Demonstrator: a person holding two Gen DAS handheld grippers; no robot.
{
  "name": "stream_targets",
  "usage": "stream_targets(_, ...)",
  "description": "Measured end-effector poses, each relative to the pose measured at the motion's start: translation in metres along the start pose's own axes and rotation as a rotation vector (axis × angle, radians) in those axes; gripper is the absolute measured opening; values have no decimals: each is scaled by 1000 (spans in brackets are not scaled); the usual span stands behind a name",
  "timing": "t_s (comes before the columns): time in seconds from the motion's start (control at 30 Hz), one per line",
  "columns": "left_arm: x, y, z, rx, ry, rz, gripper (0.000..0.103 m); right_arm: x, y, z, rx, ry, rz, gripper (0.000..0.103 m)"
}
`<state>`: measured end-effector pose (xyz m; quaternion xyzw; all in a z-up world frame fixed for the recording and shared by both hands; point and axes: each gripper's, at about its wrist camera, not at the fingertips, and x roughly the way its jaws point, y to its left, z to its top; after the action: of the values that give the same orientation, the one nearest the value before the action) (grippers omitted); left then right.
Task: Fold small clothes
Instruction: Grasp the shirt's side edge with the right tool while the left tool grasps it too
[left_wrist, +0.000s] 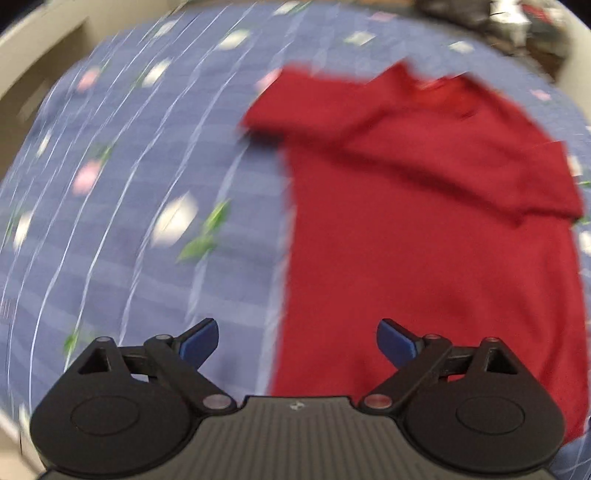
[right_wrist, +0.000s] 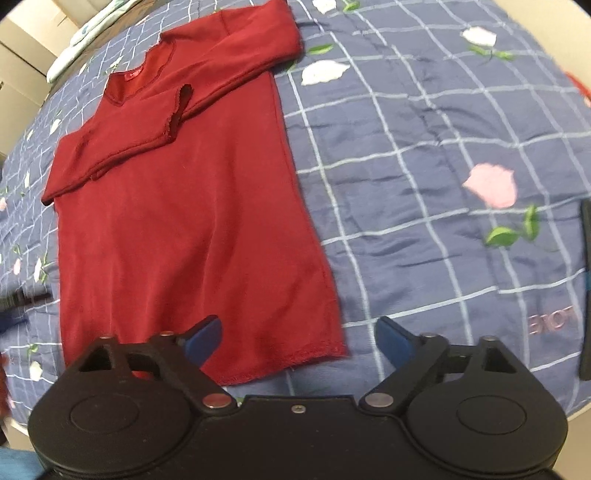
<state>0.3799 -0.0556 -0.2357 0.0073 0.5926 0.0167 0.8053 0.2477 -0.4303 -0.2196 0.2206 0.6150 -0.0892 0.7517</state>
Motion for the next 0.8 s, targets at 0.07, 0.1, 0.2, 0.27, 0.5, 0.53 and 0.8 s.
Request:
stream_targets(0.07,8,21,-14,-49,54,3,96,7,0,0,8,18,15,83)
stream_targets(0.1,13,29,-22,-73,80,-3,96,11,0,-1,10,27,22,81)
stream_targets(0.2,25,45,-40,-129,137,-21,97,24,0,-3,16,59,9,77)
stream_targets(0.27,31,50,-46,-156,171,-41,97,29,0,-5,24,70,-2,70)
stream_targets(0.5,34,44,-50,-161,215,-153,75,30,4,-8,14,54,-59,16)
stream_targets(0.53,32,44,-50,-157,217,-148,70,28,4,-9,11,51,-51,13)
stream_targets(0.8,4,47,-51,-153,212,-256,3,4,16,-24,-41,25,-71,7)
